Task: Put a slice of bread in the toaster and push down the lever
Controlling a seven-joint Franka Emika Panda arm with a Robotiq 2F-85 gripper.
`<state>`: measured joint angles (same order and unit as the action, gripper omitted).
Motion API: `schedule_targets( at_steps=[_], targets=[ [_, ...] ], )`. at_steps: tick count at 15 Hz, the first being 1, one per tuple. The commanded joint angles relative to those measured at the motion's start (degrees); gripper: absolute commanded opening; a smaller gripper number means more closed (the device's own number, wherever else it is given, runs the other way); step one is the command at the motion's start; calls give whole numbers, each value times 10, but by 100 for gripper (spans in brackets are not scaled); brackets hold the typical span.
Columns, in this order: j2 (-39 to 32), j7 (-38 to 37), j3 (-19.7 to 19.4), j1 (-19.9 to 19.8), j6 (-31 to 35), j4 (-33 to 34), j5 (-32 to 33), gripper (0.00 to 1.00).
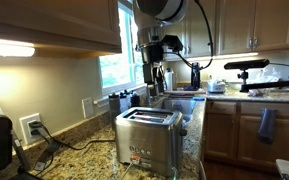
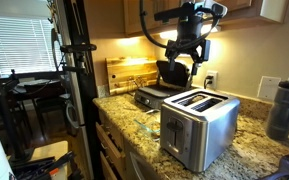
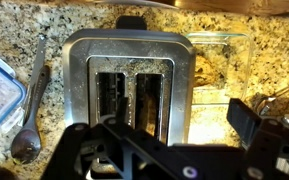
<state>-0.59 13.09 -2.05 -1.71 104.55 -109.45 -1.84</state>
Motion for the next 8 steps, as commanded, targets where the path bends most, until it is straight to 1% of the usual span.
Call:
schedule_targets(
  at_steps=[1, 8],
  targets=[
    [4, 3, 0, -2, 3, -3, 0, 100],
    [49, -4, -17, -13, 30, -43, 17, 100]
  ],
)
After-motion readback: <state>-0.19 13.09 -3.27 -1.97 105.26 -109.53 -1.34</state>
